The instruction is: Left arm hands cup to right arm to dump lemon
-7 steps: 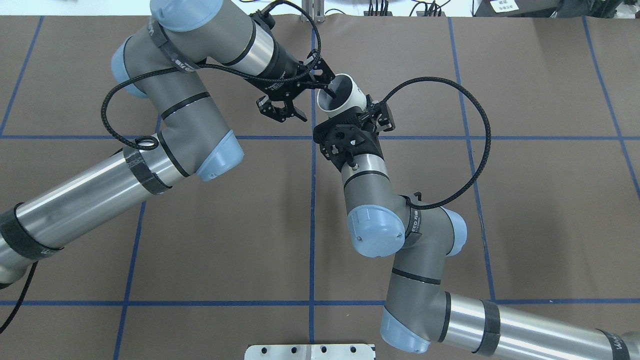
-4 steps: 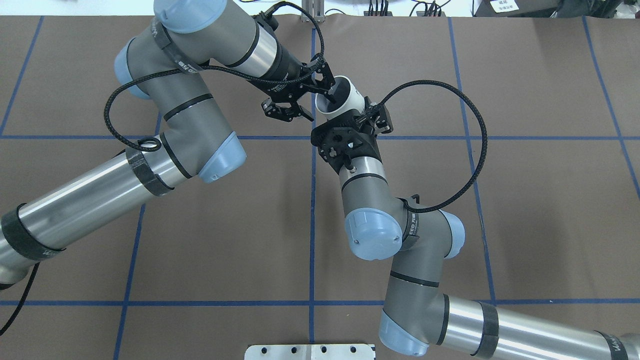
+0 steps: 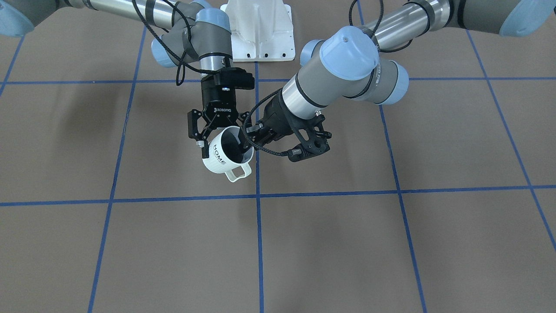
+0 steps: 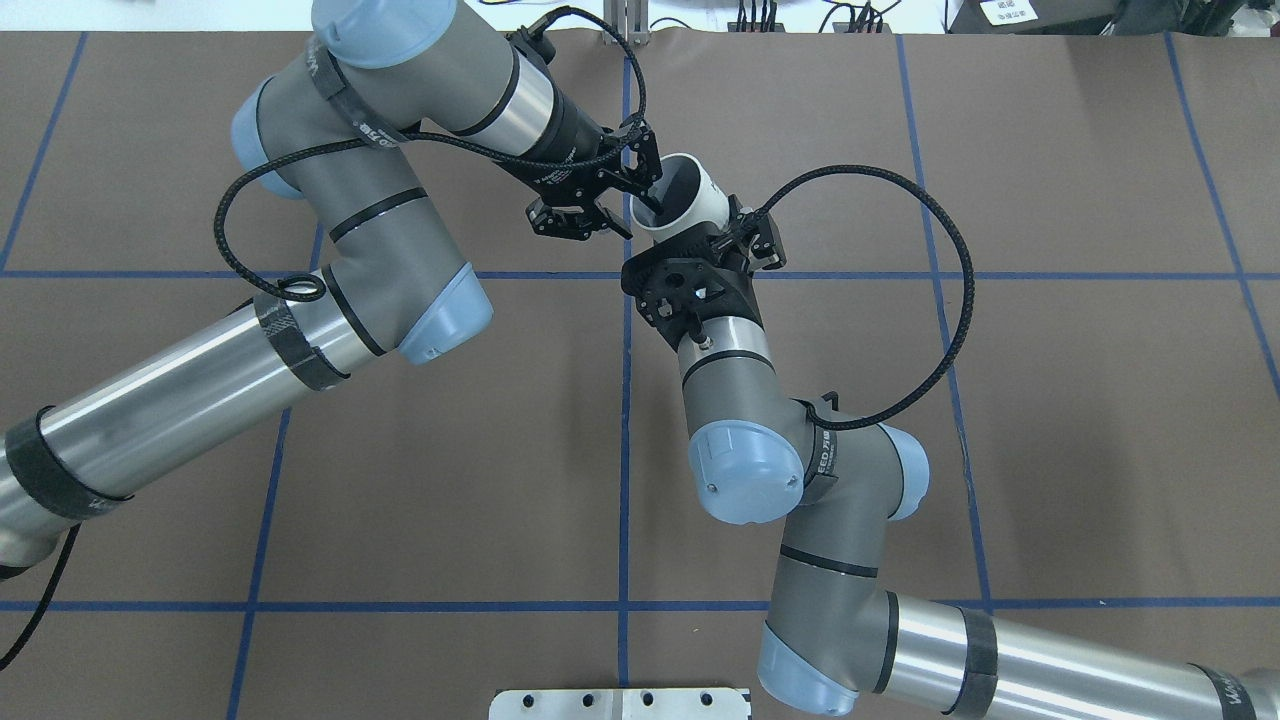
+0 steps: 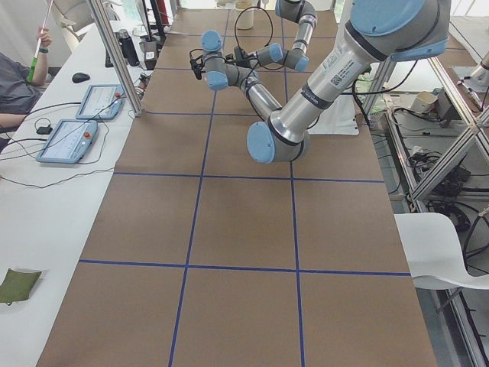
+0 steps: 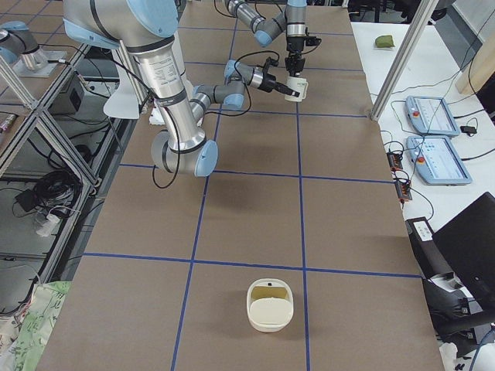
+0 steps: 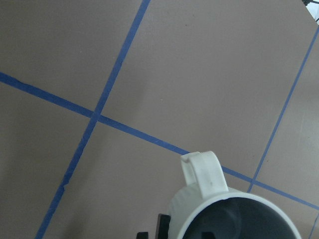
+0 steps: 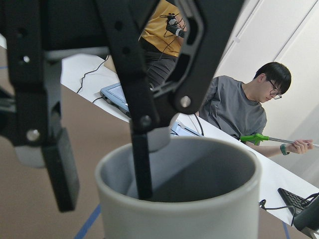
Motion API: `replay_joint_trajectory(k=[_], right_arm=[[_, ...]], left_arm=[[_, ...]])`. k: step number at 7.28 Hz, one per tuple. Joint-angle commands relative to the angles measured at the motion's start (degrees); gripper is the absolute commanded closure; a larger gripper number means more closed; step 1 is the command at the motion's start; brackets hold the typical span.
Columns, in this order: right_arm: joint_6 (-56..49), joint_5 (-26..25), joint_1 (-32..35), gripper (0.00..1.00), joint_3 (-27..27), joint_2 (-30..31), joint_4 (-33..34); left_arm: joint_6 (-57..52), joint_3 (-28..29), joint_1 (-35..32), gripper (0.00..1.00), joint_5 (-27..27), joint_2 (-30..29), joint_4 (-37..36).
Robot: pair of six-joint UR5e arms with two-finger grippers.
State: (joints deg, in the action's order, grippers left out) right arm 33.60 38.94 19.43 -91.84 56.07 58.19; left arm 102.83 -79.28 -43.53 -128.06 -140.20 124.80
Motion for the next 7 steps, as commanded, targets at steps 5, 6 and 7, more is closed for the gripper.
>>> replay_joint_trajectory(k=[5,6,7], right_arm=[[0.41,0.08,-0.01,0.0,0.0,0.27,-0.18],[0.41,0.08,-0.09,0.0,0.0,0.62,-0.44],[0.41,0.08,-0.09,0.0,-0.09,0.71,-0.44]], left_arm=[[0.44,0.18,0.82,1.0,-1.05,-1.57,-2.2],[0.27,0.09,-0.14,1.0,-2.88,-1.48,-2.28],[0.26,0.09,-0.5,1.0,-3.34,-1.39,-2.28]])
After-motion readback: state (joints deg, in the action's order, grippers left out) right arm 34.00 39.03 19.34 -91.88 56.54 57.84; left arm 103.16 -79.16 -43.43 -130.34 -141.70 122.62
